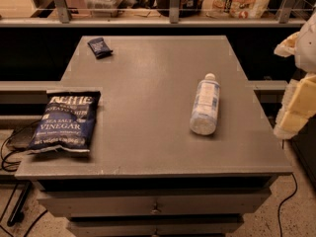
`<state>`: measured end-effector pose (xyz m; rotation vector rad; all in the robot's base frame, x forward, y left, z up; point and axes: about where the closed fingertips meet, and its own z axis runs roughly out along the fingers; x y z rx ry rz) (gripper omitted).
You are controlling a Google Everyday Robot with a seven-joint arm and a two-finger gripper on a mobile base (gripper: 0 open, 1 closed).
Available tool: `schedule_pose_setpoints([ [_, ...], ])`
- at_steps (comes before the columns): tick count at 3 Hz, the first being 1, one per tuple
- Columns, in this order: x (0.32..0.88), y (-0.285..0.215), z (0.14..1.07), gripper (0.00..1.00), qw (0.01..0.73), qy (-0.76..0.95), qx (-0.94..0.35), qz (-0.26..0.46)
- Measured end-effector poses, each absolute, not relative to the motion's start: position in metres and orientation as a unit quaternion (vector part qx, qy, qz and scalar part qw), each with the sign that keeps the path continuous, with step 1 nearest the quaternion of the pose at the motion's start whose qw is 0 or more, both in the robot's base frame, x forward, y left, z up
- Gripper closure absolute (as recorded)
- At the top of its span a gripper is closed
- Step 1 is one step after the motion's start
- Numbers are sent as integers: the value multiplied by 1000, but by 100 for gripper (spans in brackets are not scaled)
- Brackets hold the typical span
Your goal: Move rxbar blueberry near blue chip bag
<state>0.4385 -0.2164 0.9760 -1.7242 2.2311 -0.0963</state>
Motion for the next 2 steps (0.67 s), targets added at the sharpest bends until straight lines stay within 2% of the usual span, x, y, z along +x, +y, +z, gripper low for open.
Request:
schedule_pose_setpoints([
  [1,474,-192,973,0,216,769,-602,21],
  [2,481,-173,968,0,235,763,-599,66],
])
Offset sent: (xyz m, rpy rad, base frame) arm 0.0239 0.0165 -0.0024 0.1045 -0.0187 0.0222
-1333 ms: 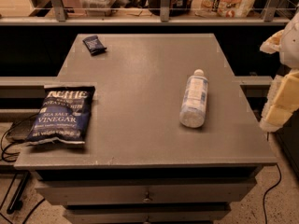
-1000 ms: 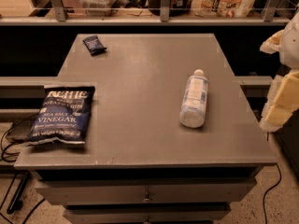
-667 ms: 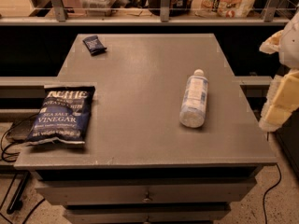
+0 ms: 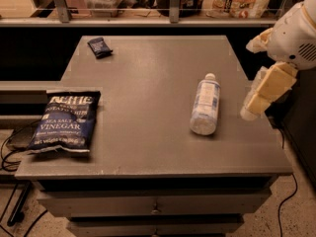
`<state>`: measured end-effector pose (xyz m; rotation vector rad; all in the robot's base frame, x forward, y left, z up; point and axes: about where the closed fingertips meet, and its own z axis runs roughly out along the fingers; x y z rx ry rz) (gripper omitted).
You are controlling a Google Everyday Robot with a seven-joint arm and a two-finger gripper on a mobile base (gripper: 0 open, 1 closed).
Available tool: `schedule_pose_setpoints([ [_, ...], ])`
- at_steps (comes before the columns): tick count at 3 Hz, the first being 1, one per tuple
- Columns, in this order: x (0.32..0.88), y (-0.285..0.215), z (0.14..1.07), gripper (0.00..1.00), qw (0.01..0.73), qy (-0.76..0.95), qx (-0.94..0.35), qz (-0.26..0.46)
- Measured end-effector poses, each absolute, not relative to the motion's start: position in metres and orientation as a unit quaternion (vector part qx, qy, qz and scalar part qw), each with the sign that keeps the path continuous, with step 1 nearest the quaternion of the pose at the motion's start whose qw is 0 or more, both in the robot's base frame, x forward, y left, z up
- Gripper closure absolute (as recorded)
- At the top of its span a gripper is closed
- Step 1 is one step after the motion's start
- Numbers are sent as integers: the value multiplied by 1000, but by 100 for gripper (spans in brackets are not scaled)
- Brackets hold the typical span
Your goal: Move rxbar blueberry near blue chip bag
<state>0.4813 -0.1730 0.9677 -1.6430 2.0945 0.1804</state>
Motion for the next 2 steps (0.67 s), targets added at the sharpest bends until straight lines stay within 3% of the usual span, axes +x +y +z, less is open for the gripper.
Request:
schedule_pose_setpoints([
  [2,491,-159,972,0,266,757,-590,85],
])
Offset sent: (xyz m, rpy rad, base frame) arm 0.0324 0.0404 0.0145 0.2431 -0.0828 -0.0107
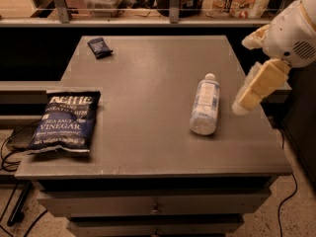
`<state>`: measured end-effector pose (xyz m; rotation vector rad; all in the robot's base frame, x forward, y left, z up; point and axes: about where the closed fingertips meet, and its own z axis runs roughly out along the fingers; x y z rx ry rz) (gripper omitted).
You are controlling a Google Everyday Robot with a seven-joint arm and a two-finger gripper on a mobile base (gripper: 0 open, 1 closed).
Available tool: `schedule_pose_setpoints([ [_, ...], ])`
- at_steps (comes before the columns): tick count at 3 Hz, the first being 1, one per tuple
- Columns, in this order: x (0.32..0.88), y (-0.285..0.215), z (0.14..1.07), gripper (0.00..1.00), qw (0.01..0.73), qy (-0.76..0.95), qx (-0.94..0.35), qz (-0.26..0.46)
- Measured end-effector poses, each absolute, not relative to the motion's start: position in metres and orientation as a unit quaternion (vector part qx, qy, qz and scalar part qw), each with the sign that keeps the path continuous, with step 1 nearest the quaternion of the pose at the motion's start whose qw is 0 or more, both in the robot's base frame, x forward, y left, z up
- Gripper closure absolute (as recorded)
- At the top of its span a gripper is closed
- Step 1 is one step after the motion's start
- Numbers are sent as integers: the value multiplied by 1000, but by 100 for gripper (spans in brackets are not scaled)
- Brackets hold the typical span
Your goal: Move rxbar blueberry near blue chip bag
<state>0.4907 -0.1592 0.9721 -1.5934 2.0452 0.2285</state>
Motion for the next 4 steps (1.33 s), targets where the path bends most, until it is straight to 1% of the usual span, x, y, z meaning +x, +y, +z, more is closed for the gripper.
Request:
schedule_pose_setpoints([
  [1,516,-127,982,0,312,744,-583,94],
  [2,541,-92,979,0,334,736,-580,103],
  [3,570,-54,966,0,337,736,-576,112],
  [4,637,18,941,0,333,739,-571,130],
])
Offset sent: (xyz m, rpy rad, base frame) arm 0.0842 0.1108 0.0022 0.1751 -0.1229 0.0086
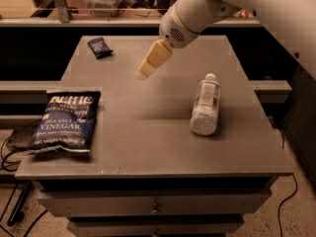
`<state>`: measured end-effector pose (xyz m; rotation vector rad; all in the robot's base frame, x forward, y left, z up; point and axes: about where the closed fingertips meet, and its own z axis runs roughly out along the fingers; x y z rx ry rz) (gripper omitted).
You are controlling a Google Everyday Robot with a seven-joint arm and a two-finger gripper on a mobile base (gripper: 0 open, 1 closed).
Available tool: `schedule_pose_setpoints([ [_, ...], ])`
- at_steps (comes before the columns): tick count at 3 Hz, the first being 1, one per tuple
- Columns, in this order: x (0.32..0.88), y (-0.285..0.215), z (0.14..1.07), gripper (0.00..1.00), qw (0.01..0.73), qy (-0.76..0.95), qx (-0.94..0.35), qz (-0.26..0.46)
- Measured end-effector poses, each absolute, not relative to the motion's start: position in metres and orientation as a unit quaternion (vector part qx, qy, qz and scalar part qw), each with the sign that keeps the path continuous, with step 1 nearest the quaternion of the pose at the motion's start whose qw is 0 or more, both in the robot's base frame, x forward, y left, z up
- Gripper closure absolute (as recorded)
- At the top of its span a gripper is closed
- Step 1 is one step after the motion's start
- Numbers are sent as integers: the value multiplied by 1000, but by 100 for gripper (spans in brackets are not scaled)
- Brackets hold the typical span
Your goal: Move rxbar blueberry near blue chip bag
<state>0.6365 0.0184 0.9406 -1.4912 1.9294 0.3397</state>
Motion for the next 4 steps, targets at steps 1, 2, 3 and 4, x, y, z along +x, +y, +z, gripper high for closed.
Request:
schedule_pose_setpoints([
  [1,637,18,941,0,333,739,-571,130],
  [2,653,31,935,0,349,737,-563,134],
  [3,678,52,926,0,386,725,-547,163],
  [4,706,72,916,0,415,718,-529,179],
])
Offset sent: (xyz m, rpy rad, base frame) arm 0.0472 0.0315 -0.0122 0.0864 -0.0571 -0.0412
